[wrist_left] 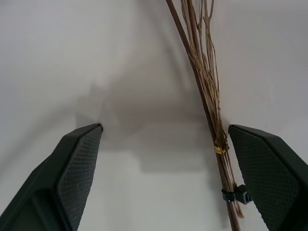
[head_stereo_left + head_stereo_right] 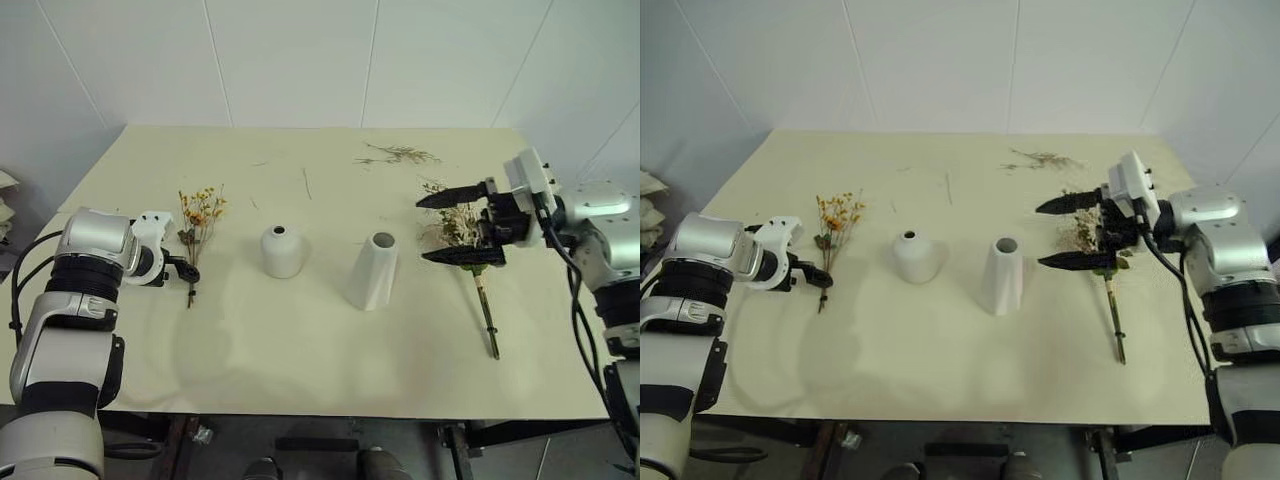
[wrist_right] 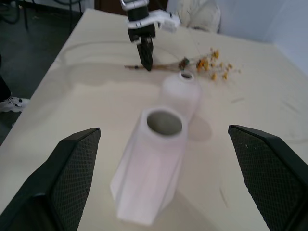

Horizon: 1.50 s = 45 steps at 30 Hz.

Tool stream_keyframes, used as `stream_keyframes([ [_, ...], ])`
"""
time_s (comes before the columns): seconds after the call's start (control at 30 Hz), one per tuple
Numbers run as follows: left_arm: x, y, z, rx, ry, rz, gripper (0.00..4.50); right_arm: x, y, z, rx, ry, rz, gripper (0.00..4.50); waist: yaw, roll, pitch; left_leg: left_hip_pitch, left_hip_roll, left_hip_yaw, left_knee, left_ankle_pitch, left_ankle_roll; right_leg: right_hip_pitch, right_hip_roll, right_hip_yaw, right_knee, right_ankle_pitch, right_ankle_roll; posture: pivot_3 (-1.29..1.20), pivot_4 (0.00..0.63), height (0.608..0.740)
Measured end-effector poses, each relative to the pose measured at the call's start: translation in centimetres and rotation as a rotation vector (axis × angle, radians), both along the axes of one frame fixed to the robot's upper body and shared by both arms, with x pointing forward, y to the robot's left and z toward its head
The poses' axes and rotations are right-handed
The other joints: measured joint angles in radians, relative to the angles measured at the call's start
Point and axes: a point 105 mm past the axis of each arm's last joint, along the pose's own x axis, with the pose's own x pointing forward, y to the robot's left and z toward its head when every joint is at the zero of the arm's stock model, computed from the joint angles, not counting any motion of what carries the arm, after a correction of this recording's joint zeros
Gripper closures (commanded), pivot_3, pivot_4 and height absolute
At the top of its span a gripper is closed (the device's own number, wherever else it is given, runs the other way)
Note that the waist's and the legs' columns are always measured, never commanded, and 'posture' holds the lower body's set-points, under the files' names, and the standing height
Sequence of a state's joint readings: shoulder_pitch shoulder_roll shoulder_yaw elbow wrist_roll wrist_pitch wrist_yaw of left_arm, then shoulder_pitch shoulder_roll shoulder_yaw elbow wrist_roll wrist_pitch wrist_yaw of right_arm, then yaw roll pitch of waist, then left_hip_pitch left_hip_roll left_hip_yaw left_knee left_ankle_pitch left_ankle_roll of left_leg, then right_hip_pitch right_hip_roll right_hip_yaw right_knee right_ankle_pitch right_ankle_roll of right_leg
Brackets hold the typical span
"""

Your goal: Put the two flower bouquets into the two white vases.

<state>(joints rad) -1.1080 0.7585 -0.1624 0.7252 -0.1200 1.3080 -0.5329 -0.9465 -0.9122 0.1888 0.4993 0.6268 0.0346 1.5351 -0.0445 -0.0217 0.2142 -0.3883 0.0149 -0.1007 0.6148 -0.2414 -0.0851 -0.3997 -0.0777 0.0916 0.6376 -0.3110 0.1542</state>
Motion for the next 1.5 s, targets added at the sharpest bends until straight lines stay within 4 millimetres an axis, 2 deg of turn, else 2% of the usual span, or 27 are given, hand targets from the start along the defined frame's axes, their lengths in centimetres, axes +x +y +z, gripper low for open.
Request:
stream_keyframes([
  [0.1,0.1,0.1,-0.2,0.005,0.005,0.005,0.62,0.0,-0.2,-0.5,0.0,0.01,-0.005,0.0,-0.001,0.002,-0.001,0.001,0.0,0.0,0.0,0.0,0.0,0.0,0.0,0.0,0.001,0.0,0.0,0.0,0.15,0.74],
  [0.53,0.8,0.6,-0.3,-0.039,-0.024,0.039,4.36,-0.8,0.3,0.5,0.018,-0.042,0.032,0.0,0.018,0.002,-0.001,0.001,-0.002,0.0,0.0,0.0,0.0,0.003,-0.002,0.0,-0.003,0.0,0.001,0.0,0.15,0.74],
  [0.57,0.8,0.6,-0.3,-0.039,-0.025,0.038,4.46,-0.8,0.3,0.6,0.019,-0.043,0.033,0.0,0.018,0.002,-0.001,0.001,-0.002,0.0,0.0,0.0,0.0,0.003,-0.002,0.0,-0.003,0.0,0.001,0.0,0.15,0.74],
  [0.8,0.6,1.1,-0.2,-0.06,-0.026,0.045,4.46,-0.8,0.2,0.6,0.016,-0.035,0.027,0.0,0.015,0.002,-0.001,0.001,-0.001,0.0,0.0,0.0,0.0,0.003,-0.002,0.0,-0.002,0.0,0.002,0.0,0.15,0.74],
  [0.93,1.4,1.2,0.1,-0.151,-0.128,0.029,4.46,-0.9,-0.1,0.7,0.008,-0.038,0.02,0.0,0.016,0.002,-0.001,0.001,-0.001,-0.001,0.0,0.001,0.0,0.003,-0.002,-0.001,-0.002,0.001,0.002,0.0,0.15,0.74],
  [1.0,2.7,0.5,1.4,-0.252,-0.299,-0.019,4.46,-1.0,-0.2,0.8,0.002,-0.043,0.017,0.0,0.016,-0.001,0.001,-0.001,-0.001,-0.001,0.0,0.001,-0.001,0.002,-0.001,-0.001,-0.002,0.001,0.002,0.0,0.15,0.74],
  [1.1,3.8,0.1,5.2,-0.389,-0.593,-0.078,4.46,-1.3,-0.2,1.0,0.003,-0.054,0.022,0.0,0.015,-0.003,0.001,-0.003,0.0,-0.001,0.0,0.001,-0.003,-0.001,-0.002,-0.001,-0.004,0.001,0.002,0.0,0.15,0.74],
  [1.2,3.6,1.0,8.8,-0.448,-0.834,-0.078,4.46,-1.4,-0.6,1.1,0.005,-0.054,0.006,0.0,0.01,-0.002,0.001,-0.005,0.0,0.001,-0.001,0.001,-0.003,-0.004,-0.002,-0.001,-0.004,0.001,0.001,0.0,0.15,0.74],
  [1.3,2.8,0.9,10.4,-0.504,-0.997,-0.12,4.46,-1.5,-1.2,1.6,-0.002,-0.062,-0.018,0.0,0.012,-0.002,0.001,-0.009,0.0,0.002,-0.001,0.001,-0.003,-0.009,-0.002,-0.001,-0.001,0.0,0.001,0.0,0.15,0.74],
  [1.37,2.1,-0.2,10.9,-0.548,-1.088,-0.196,4.46,-1.5,-1.3,1.7,0.001,-0.068,-0.024,0.0,0.014,-0.002,0.001,-0.014,0.0,0.002,0.002,0.001,-0.004,-0.013,-0.003,0.0,0.0,0.0,0.001,0.0,0.15,0.74],
  [1.5,-0.5,-5.7,13.3,-0.742,-1.259,-0.501,4.46,-1.5,-1.4,1.9,-0.005,-0.071,-0.035,0.0,0.021,-0.003,0.001,-0.017,0.0,0.001,0.008,0.001,-0.004,-0.014,-0.002,-0.001,0.0,0.001,0.001,0.0,0.15,0.74],
])
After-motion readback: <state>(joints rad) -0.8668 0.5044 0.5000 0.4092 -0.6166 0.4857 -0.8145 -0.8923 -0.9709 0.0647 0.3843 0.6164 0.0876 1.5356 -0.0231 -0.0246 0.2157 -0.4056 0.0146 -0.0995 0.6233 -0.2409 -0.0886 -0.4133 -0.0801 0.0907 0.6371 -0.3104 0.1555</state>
